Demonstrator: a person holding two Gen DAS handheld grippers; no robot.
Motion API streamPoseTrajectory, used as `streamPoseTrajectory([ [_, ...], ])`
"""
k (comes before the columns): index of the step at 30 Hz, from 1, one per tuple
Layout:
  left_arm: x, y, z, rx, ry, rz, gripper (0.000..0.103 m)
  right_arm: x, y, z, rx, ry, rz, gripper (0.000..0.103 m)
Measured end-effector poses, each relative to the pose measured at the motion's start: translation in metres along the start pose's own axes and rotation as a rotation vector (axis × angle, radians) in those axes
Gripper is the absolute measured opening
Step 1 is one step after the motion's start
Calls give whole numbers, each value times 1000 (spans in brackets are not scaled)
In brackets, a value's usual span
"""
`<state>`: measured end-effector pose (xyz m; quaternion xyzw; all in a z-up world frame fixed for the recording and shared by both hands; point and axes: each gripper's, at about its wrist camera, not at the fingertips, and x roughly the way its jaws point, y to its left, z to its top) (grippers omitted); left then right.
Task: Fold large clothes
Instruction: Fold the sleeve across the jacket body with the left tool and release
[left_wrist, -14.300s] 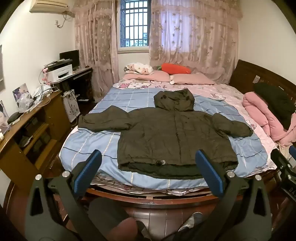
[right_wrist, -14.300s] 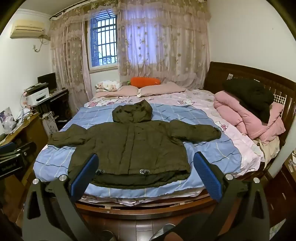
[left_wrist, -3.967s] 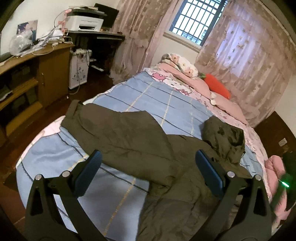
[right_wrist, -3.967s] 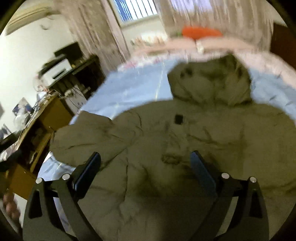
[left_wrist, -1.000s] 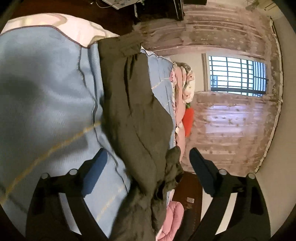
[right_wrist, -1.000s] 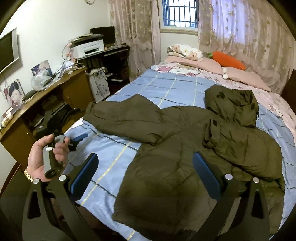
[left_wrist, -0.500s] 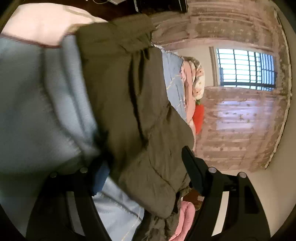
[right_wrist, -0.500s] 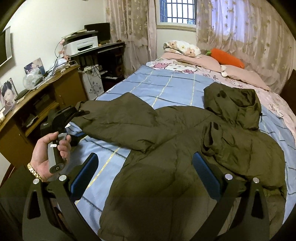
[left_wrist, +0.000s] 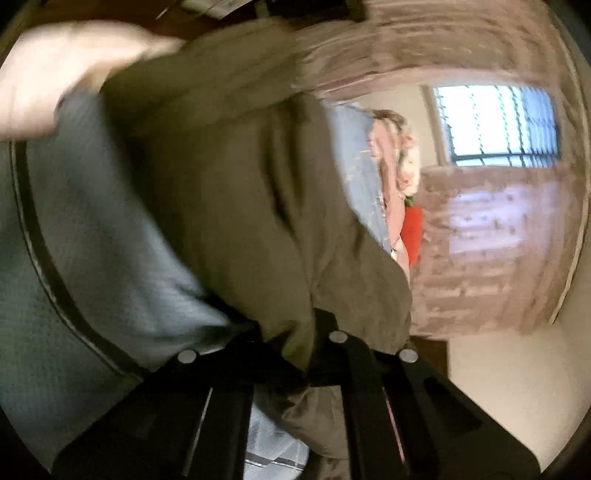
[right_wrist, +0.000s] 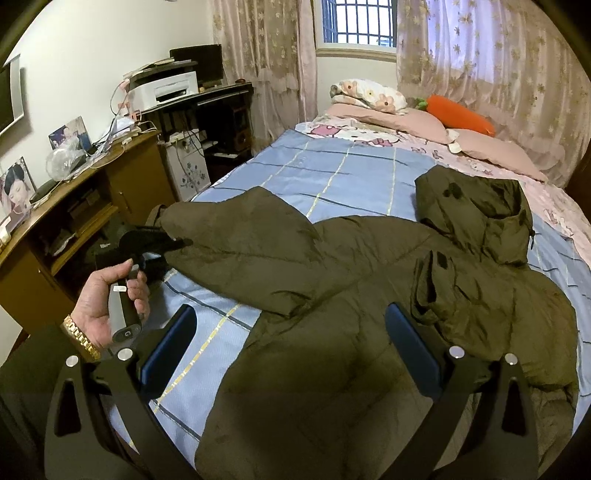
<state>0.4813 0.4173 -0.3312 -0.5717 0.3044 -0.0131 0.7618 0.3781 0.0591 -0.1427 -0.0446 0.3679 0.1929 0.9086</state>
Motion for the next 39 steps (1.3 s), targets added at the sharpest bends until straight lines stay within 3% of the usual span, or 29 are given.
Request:
streamPoseTrajectory([
  [3,-13,-33,-5,120,-52,-1,3,-7,-5,-2,15,-11,0,102],
  [9,-40,-102,-18,268,-100,-2,3,-34,-17,-5,42,-42,1,102],
  [13,-50,-171,-42,448,-125,40,3,-59,-38,-7,92,-71,-7,102],
  [18,-40,-249,-93,698,-120,99,3,-92,-72,-15,146,-104,-29,102],
  [24,4,-329,-183,969,-69,182,3,-132,-129,-40,238,-134,-77,102],
  [31,69,-356,-296,1209,16,297,3,-167,-205,-85,351,-144,-139,102],
  [37,140,-325,-397,1528,102,475,6,-180,-262,-128,447,-131,-177,102],
  [39,165,-298,-436,1670,145,566,15,-183,-282,-145,487,-123,-185,102],
])
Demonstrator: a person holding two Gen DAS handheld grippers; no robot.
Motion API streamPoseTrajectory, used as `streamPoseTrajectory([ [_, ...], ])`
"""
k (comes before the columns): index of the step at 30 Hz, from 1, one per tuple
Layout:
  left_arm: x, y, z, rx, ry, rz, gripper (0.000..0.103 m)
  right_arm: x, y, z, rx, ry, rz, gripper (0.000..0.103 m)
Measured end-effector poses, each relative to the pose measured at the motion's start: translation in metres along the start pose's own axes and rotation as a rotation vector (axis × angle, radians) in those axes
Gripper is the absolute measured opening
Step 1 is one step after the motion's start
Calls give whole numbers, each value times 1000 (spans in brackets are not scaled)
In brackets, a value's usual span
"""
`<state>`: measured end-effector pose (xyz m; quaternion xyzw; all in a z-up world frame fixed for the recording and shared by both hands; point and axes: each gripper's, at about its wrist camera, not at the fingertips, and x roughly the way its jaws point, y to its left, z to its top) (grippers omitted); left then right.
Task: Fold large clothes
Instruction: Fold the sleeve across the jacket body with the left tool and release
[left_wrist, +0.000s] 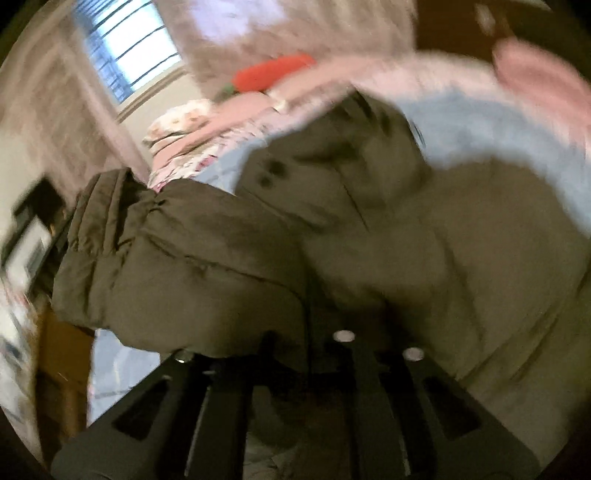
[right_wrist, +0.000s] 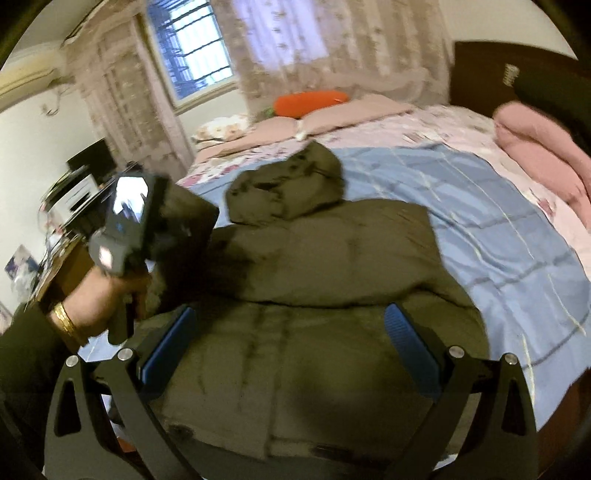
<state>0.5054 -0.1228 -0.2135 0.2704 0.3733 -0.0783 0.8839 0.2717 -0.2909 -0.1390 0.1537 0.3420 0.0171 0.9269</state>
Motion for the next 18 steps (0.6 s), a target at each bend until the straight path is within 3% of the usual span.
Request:
streamPoseTrajectory([
  [1,5,-11,-3,40,14,15,36,0,-11,-3,17,9,-2,102],
  [2,11,-29,-9,106,25,39,71,-1,-17,-5,28,16,-3,102],
  [3,12,-47,-14,167,5,62,86,-1,-26,-8,43,22,-7,102],
  [4,9,-58,-17,197,-25,73,92,-1,-34,-10,55,25,-13,102],
  [7,-1,-86,-19,252,-71,91,100,-3,-49,-15,81,33,-21,102],
  [13,-37,-114,-17,275,-167,22,100,-10,-58,-21,102,36,-22,102],
  [18,-89,-103,-24,135,-211,-106,100,-23,-54,-20,107,25,-19,102],
])
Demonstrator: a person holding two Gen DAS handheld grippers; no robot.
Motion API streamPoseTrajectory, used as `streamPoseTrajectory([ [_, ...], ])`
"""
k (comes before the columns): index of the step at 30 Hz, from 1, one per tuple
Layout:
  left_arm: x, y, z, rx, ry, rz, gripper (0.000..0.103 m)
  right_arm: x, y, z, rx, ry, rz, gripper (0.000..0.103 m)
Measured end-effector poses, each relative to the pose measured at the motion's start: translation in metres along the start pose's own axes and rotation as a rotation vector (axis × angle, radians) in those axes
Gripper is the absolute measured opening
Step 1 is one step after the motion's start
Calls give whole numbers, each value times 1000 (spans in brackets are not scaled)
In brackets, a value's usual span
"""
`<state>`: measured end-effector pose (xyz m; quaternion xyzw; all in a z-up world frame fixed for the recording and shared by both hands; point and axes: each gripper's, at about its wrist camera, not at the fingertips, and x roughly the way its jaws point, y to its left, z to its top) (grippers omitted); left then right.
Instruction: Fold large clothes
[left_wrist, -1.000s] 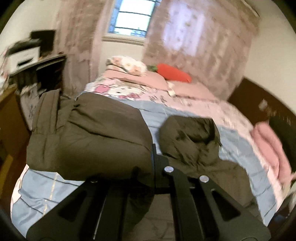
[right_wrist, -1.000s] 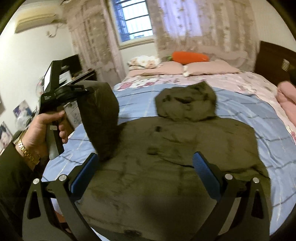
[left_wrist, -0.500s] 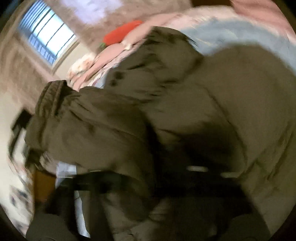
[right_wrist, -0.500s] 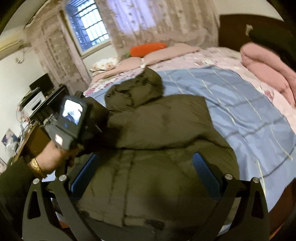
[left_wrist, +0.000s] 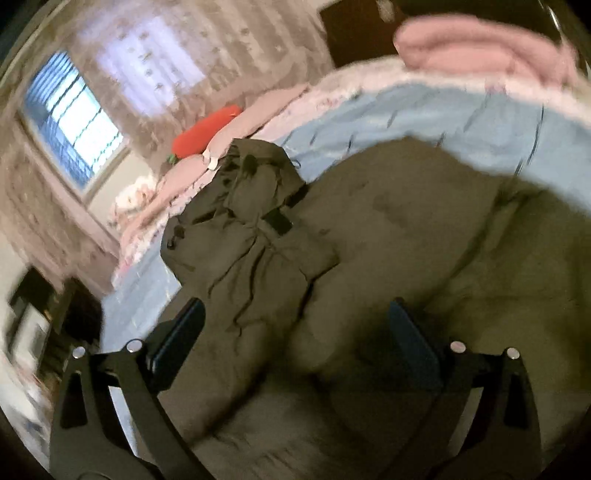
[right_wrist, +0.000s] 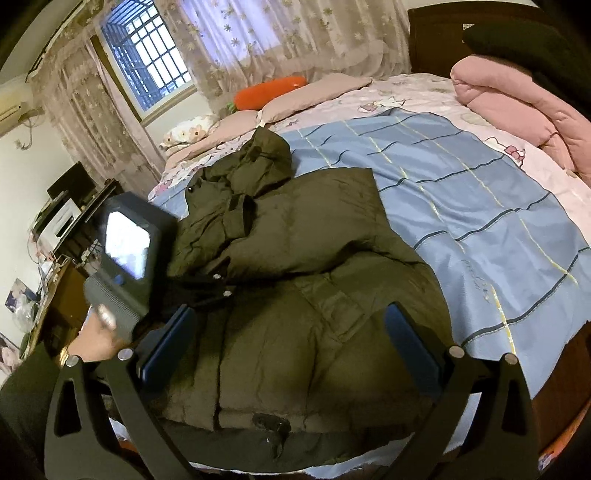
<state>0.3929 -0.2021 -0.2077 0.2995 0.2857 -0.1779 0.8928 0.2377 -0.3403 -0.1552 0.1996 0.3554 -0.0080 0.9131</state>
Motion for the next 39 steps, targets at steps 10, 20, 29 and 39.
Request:
streamPoseTrajectory([
  [10,-167,81,-99,-674,28,-76,101,-49,59,7,-152,-76,3,102],
  [20,-310,115,-128,-721,-46,83,101,-101,128,-17,-278,-154,-52,102],
  [29,-349,127,-136,-739,-50,142,101,-118,149,-34,-312,-159,-78,102],
  [39,-346,121,-133,-723,-40,141,101,-121,149,-35,-317,-158,-79,102],
])
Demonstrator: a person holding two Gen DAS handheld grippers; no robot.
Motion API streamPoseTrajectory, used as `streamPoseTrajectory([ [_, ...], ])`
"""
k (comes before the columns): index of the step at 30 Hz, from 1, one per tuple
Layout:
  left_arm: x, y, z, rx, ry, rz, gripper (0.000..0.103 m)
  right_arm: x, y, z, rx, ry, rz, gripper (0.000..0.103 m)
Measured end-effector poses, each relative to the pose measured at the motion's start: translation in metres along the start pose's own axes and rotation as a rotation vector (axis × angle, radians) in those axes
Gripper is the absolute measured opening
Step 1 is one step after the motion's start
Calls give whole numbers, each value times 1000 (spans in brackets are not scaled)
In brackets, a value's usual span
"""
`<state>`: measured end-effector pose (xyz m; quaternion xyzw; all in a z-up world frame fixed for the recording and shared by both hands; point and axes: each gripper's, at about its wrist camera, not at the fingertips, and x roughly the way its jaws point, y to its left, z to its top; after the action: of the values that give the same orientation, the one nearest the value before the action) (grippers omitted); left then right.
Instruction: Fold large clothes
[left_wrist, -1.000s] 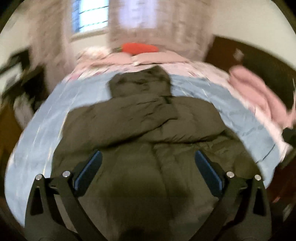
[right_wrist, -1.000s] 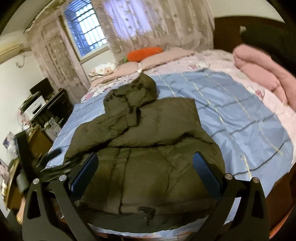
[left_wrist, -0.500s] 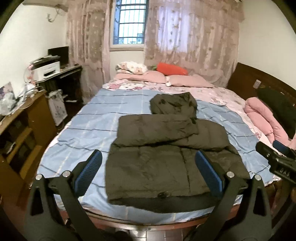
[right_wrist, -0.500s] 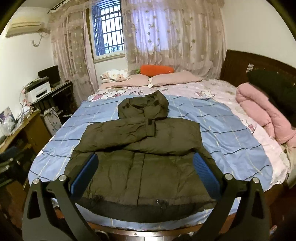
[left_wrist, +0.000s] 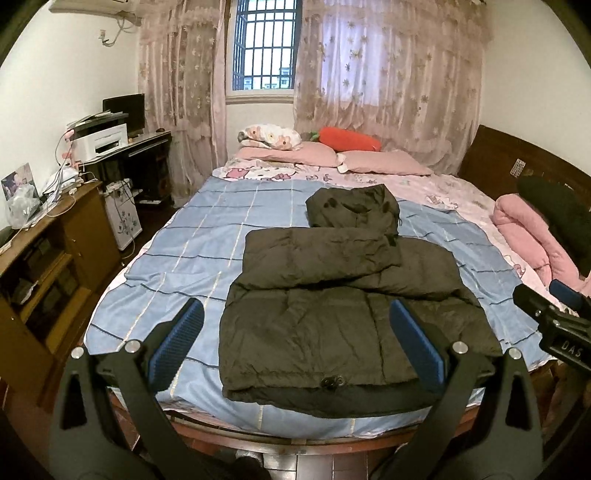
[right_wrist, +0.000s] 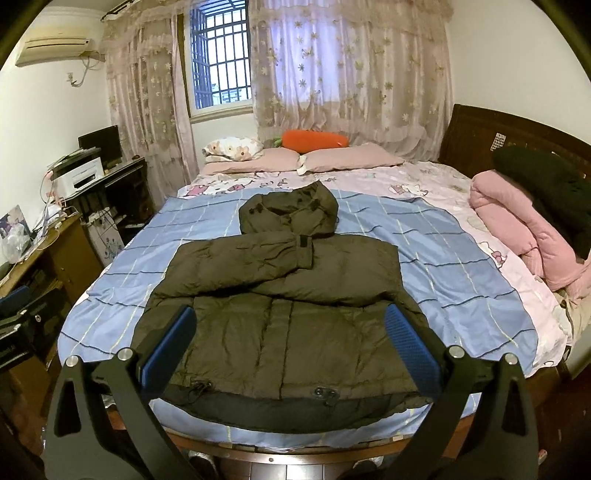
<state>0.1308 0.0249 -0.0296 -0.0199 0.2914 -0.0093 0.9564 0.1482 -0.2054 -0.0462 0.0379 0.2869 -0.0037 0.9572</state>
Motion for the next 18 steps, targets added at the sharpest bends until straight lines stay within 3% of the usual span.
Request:
streamPoseTrajectory([
  [10,27,-11,18,20,40,-22,101,14,-7,14,-21,23,12,102],
  [18,91,-33,110,103,55,6,101,63,-24,83,-84,64,33,102],
])
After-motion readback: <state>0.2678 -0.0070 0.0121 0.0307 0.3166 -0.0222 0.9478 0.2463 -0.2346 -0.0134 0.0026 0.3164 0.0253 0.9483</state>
